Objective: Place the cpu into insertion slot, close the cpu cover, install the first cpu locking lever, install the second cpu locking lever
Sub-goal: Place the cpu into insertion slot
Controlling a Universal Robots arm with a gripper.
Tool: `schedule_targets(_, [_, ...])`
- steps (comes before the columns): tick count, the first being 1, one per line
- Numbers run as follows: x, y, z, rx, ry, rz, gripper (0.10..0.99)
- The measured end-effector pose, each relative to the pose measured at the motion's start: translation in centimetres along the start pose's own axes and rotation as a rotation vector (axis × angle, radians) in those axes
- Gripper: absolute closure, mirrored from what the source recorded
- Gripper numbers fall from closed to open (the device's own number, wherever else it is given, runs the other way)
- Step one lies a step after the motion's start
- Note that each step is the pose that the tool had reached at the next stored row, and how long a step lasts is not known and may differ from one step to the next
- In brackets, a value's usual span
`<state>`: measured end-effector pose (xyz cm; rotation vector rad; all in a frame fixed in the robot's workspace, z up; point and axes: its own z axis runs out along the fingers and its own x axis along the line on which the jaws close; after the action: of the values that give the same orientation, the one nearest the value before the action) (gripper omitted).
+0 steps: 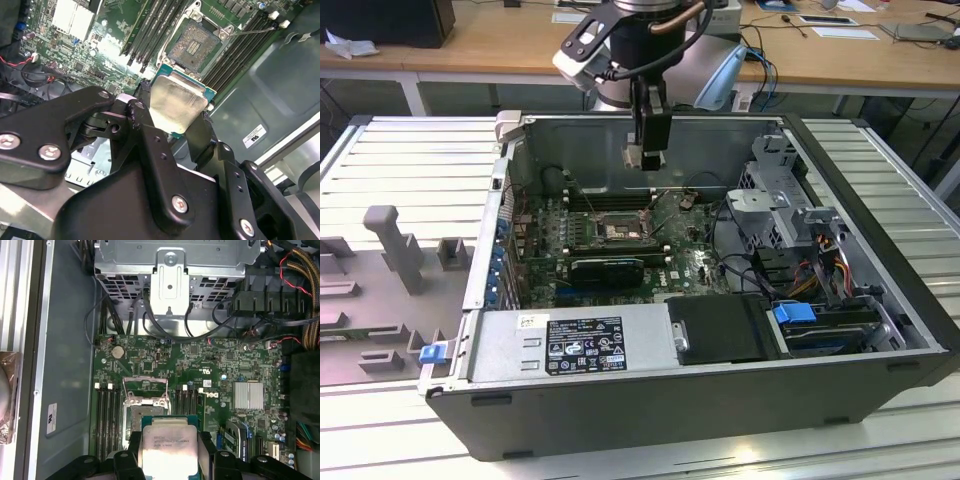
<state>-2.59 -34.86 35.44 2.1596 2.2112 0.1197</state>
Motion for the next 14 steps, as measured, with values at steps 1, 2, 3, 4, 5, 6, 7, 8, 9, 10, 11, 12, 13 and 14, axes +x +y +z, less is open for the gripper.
schedule_targets(1, [0.00, -0.01, 0.09, 0.000, 0.0000, 0.001, 0.557])
schedule_targets(2, [0.00, -0.01, 0.13, 0.000, -0.0001, 0.002, 0.557])
schedule_targets(3, [0.00, -0.02, 0.17, 0.000, -0.0002, 0.003, 0.557])
schedule_targets(4, [0.00, -0.02, 0.22, 0.000, -0.0002, 0.003, 0.557])
schedule_targets(5, [0.00, -0.02, 0.26, 0.000, -0.0002, 0.004, 0.557])
schedule_targets(6, [-0.01, -0.03, 0.33, 0.000, -0.0003, 0.004, 0.557])
schedule_targets(7, [-0.01, -0.04, 0.38, 0.000, -0.0003, 0.004, 0.557])
schedule_targets(8, [-0.01, -0.04, 0.44, 0.000, -0.0003, 0.004, 0.557])
schedule_targets(9, [-0.01, -0.05, 0.50, 0.000, -0.0003, 0.004, 0.557])
schedule_targets(10, [-0.01, -0.05, 0.56, 0.000, -0.0004, 0.005, 0.557])
schedule_targets(11, [-0.01, -0.06, 0.62, 0.000, -0.0004, 0.005, 0.557])
schedule_targets(12, [-0.01, -0.06, 0.69, 0.000, -0.0003, 0.005, 0.557])
schedule_targets(13, [-0.01, -0.07, 0.75, 0.000, -0.0004, 0.005, 0.557])
schedule_targets(14, [-0.01, -0.08, 0.82, 0.000, -0.0004, 0.005, 0.557])
